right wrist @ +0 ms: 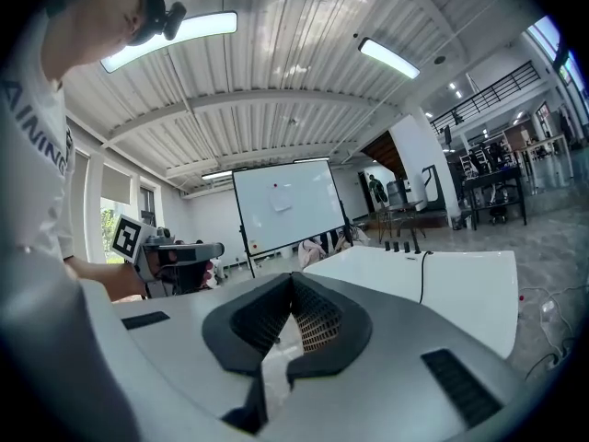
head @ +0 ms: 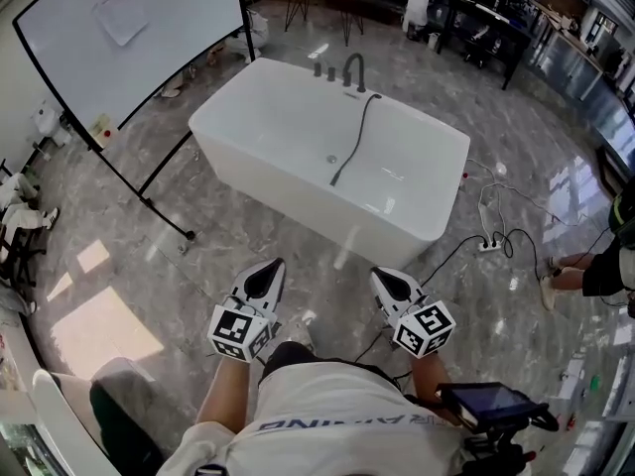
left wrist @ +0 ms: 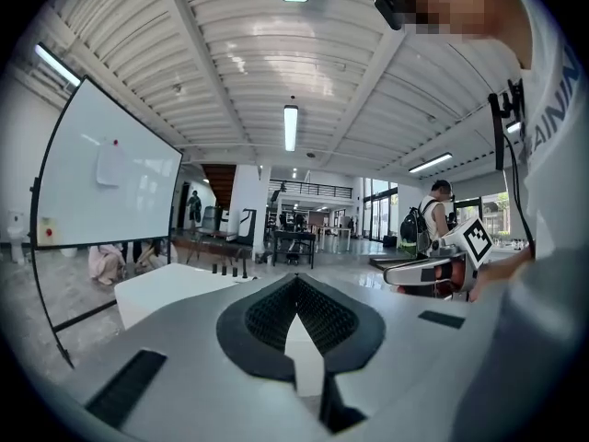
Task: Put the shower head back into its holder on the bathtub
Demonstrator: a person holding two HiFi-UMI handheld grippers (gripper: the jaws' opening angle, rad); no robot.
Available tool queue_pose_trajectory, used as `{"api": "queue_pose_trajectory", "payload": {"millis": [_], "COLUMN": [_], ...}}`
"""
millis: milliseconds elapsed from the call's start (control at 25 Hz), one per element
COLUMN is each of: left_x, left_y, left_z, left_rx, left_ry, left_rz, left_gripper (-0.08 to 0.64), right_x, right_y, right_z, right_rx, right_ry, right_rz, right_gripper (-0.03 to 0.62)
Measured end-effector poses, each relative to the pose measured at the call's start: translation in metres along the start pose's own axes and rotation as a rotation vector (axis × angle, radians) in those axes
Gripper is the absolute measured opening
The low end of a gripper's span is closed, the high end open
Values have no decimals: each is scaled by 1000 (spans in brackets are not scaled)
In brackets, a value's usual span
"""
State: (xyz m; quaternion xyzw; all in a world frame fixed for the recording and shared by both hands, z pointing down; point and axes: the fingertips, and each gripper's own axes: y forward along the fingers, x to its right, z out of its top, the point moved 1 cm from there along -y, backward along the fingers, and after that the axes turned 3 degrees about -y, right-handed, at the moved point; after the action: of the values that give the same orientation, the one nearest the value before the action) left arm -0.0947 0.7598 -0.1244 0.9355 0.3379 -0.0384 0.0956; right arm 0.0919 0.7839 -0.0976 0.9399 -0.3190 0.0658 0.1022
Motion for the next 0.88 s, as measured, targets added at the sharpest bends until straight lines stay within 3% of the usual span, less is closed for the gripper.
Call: {"api": "queue_pose_trajectory", "payload": {"millis": [200,440,880], "left_x": [-69,-140,-201], "left_y": [32,44,59], "left_z": [4,-5,-13], "left_rx": [-13,-35,-34], "left_ry": [-7,-69,-127], "left_rz": [-23,-25,-19], "left_gripper": [14,14,14], "right_x": [15,5,14], "right_y": [76,145,226], "right_z": [4,12,19], "right_rx": [-31,-48,-68], "right_ry": [15,15,24], "right_rz": [-27,-29,-5], "right_gripper": [9,9,9]}}
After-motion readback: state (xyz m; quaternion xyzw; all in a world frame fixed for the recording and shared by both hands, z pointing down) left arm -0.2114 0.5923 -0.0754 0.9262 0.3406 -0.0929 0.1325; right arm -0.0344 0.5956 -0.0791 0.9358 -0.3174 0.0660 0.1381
